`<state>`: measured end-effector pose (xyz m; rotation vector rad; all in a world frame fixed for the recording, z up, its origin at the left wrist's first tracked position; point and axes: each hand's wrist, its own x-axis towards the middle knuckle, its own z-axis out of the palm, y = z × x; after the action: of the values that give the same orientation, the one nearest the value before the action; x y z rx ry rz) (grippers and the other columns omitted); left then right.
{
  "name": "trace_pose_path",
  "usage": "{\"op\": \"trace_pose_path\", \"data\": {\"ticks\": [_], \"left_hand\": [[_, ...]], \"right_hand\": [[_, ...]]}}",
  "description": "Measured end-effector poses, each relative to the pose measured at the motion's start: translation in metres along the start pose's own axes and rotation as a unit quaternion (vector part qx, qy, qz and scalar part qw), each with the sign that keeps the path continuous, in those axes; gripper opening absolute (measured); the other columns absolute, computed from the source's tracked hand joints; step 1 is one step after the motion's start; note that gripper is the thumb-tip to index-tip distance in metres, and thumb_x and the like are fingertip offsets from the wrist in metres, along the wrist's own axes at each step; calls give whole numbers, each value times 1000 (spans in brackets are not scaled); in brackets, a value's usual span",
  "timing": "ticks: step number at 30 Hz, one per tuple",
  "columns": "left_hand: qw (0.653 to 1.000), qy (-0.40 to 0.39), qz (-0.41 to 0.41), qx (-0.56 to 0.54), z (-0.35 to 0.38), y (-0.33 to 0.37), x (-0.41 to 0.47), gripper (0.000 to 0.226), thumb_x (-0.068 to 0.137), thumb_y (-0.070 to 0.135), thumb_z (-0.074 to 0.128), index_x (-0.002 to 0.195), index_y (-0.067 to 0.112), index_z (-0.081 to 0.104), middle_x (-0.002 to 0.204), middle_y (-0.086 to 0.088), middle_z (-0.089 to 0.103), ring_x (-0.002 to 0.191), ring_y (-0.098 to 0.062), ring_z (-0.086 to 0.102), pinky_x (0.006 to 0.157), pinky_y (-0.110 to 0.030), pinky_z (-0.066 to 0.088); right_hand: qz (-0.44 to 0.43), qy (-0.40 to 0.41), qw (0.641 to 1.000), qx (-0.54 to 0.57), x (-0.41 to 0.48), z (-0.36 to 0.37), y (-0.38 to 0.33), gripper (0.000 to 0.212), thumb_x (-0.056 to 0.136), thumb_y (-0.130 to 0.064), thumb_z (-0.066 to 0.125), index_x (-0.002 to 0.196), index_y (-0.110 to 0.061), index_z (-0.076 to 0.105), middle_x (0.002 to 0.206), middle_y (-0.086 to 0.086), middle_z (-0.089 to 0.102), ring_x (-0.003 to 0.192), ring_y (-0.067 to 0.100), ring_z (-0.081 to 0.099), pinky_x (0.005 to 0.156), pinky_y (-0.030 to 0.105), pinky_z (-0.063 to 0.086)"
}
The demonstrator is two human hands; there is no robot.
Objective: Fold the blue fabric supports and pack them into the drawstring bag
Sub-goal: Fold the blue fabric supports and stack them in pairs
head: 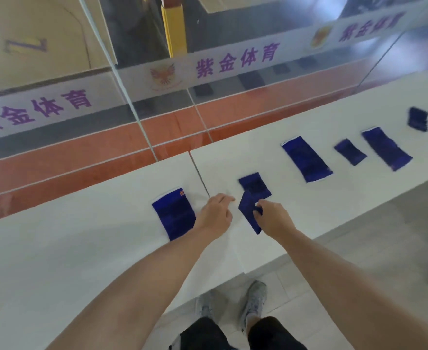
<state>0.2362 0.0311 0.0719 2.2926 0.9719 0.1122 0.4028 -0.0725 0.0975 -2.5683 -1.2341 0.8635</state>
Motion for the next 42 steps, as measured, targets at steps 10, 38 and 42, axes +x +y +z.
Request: {"op": "trace_pose_path", "data": {"ticks": [10, 38, 42], "left_hand": [[989, -125, -41, -71, 43, 133, 103, 74, 93, 22, 60, 156, 22, 22, 145, 1, 49, 125, -20, 54, 104, -33, 44], [980, -131, -106, -105, 164, 414, 390, 6, 96, 17, 55, 98, 17, 61, 91, 2, 63, 84, -17, 59, 67, -24, 46], [965, -195, -96, -144, 180, 454, 451, 23, 85, 9, 56, 105, 17, 64, 93, -2, 69, 85, -22, 66, 72, -35, 53]], "right_hand": [[-46, 26, 997, 58, -6, -118, 115, 17, 95, -25, 56, 79, -18, 54, 76, -1, 62, 70, 22, 57, 59, 29, 41], [124, -17, 976, 177, 185, -333, 424, 17, 90, -22, 58, 86, -9, 67, 86, 4, 70, 82, 26, 68, 75, 37, 55], [156, -16, 974, 164, 218, -375, 459, 20, 88, -20, 55, 86, -5, 68, 85, 9, 71, 79, 28, 67, 73, 38, 55]]}}
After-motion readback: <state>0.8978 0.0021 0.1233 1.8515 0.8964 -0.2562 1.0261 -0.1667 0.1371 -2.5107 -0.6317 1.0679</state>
